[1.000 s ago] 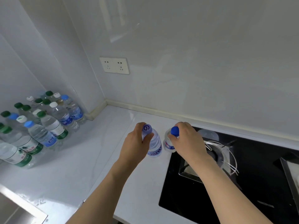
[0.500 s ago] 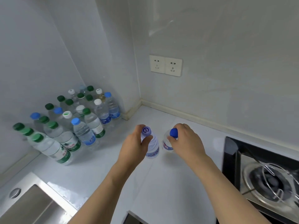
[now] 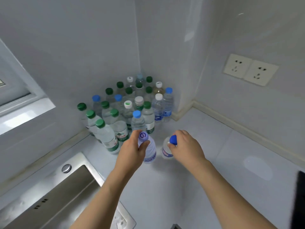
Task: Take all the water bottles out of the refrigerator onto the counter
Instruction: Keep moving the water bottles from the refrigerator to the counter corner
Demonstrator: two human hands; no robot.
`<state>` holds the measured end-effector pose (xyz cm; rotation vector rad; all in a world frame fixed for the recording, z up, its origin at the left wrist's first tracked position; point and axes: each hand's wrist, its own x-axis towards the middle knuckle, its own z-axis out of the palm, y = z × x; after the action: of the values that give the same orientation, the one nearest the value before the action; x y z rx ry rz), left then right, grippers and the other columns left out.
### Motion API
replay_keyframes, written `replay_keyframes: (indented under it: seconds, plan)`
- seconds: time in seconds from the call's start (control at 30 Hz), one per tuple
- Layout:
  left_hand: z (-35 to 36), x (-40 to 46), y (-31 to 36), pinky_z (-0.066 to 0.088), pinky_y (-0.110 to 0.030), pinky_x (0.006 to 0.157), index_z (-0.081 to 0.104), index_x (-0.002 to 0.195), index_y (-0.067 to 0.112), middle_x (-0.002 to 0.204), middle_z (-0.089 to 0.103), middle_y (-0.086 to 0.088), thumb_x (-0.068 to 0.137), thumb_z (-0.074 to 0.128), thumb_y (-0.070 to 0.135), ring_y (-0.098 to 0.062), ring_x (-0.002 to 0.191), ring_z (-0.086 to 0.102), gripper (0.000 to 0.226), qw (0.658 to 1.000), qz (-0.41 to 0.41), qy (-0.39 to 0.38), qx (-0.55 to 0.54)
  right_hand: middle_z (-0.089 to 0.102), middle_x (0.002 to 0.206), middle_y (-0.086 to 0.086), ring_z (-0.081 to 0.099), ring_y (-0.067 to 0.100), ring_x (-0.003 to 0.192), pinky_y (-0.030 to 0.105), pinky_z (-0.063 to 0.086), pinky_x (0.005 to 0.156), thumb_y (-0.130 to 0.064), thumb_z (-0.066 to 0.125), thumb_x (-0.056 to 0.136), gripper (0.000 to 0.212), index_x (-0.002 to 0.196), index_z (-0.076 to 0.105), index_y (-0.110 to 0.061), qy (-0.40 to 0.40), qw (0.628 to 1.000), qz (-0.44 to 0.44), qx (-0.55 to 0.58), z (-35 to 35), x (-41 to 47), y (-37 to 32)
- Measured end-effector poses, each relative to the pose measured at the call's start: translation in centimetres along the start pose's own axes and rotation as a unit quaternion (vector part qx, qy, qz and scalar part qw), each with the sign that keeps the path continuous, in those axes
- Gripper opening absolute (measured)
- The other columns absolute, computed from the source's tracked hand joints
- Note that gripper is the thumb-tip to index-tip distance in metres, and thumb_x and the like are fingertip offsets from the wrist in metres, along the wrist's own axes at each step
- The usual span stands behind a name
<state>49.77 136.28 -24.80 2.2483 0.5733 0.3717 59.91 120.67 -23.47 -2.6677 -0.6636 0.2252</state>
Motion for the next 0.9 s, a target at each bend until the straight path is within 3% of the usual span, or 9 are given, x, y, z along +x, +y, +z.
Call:
replay_keyframes:
  seconds: [0.23, 0.4, 0.53, 0.63, 0.9]
  plan:
    - [-2.6, 0.7, -5.8, 0.034, -0.026, 0.056, 0.049, 0.116, 0.021, 0.084, 0.06, 0.006, 0.094, 0.057, 0.022, -0.01, 0.063, 0.048, 0.023, 0.999, -0.034, 0.02, 0.026, 0.054, 0.114, 0.005, 0.058, 0.028, 0.097, 0.034, 0.046, 0.08, -0.025, 0.055, 0.089, 0.024, 0.108, 0.053, -0.012, -0.065, 0.996, -0.057, -0.005, 4.9, 3.1, -5.0]
    - [-2.9, 0.9, -8.2, 0.032, -0.021, 0.055, 0.048, 0.121, 0.021, 0.09, 0.062, 0.003, 0.094, 0.056, 0.022, -0.015, 0.067, 0.049, 0.028, 0.999, -0.037, 0.005, 0.039, 0.051, 0.116, 0.004, 0.057, 0.029, 0.099, 0.035, 0.045, 0.081, -0.02, 0.056, 0.089, 0.024, 0.112, 0.052, -0.013, -0.116, 0.989, -0.091, -0.021, 7.4, 4.7, -6.8]
    - [-3.3, 1.1, -9.5, 0.028, -0.021, 0.051, 0.048, 0.121, 0.02, 0.076, 0.054, 0.004, 0.095, 0.056, 0.025, -0.017, 0.061, 0.044, 0.028, 0.997, -0.04, 0.02, 0.058, 0.05, 0.117, 0.005, 0.056, 0.03, 0.1, 0.034, 0.043, 0.082, -0.019, 0.055, 0.089, 0.026, 0.114, 0.051, -0.012, -0.129, 0.986, -0.105, -0.024, 8.4, 5.6, -7.6]
    - [-3.5, 1.3, -9.8, 0.031, -0.03, 0.057, 0.048, 0.12, 0.021, 0.08, 0.051, 0.008, 0.094, 0.055, 0.027, -0.021, 0.069, 0.048, 0.027, 0.994, -0.041, 0.033, 0.094, 0.049, 0.118, 0.005, 0.056, 0.03, 0.101, 0.034, 0.043, 0.082, -0.019, 0.056, 0.09, 0.028, 0.117, 0.051, -0.013, -0.133, 0.983, -0.123, -0.028, 8.8, 6.2, -8.5]
    - [-3.5, 1.2, -10.3, 0.037, -0.029, 0.065, 0.051, 0.115, 0.018, 0.098, 0.052, 0.008, 0.093, 0.058, 0.023, -0.021, 0.093, 0.051, 0.024, 0.993, -0.043, 0.066, 0.093, 0.045, 0.118, 0.006, 0.056, 0.032, 0.097, 0.034, 0.042, 0.077, -0.022, 0.056, 0.093, 0.027, 0.117, 0.05, -0.011, -0.128, 0.979, -0.151, -0.054, 9.8, 7.6, -10.6]
